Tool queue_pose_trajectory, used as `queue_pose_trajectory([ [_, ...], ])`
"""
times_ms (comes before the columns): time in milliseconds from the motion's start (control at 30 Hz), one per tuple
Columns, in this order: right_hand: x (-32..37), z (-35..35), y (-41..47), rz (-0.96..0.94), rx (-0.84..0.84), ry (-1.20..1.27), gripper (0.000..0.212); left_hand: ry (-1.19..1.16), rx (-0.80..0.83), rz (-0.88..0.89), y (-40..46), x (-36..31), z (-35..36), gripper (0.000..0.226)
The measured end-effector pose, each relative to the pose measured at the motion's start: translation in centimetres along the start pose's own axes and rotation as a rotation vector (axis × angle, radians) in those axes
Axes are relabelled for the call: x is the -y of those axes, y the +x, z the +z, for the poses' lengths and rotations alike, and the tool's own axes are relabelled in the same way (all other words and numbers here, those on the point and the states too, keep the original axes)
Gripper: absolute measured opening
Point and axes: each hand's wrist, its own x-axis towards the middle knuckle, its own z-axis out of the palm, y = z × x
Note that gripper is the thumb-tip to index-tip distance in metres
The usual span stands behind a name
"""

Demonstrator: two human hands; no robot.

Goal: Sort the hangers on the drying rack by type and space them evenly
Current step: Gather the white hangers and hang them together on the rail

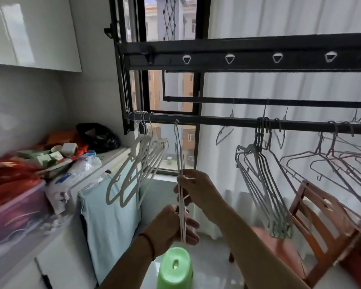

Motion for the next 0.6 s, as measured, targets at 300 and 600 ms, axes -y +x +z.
queue_pose_trajectory([
  [300,4.4,2.5,3.9,-0.067,-0.108,0.005,0.012,-0.063,-0.056,0.016,1.7,-5.1,-3.9,0.018],
  [600,2.5,3.6,6.0,-0.04,-0.217,-0.061,0.019,-0.119,-0.053,-0.074,3.1,-4.1,-5.5,0.029],
])
